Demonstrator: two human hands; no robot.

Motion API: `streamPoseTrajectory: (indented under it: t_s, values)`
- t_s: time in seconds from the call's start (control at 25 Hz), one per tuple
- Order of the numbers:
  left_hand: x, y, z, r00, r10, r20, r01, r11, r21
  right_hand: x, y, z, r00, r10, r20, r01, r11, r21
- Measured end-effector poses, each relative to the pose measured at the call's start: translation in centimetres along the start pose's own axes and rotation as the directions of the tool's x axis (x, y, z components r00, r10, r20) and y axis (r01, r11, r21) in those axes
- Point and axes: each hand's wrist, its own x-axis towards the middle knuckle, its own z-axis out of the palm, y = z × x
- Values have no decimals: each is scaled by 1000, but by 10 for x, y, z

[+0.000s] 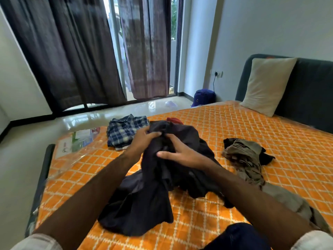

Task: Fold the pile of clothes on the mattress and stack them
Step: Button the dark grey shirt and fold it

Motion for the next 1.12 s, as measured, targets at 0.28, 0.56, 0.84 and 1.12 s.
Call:
streamPoseTrajectory:
  t_s: [0.28, 0.56, 0.84, 1.12]
  values:
    - [-17, 6, 8, 967, 11, 253, -57, 983, 173, 31, -7, -25, 977, -17, -214, 0, 997, -81]
    - [-20, 8, 40, 984, 148, 100, -158, 981, 110, 27, -45, -26, 971, 168, -167, -37, 804, 593]
    - [-4, 40, 17, 949, 116, -294, -189, 954, -234, -6, -4, 3, 875, -189, -447, 159, 982, -103]
    - [-2, 66, -11, 954, 293, -67, -299, 947, -120, 0, -23, -18, 834, -76, -547, 238, 943, 233]
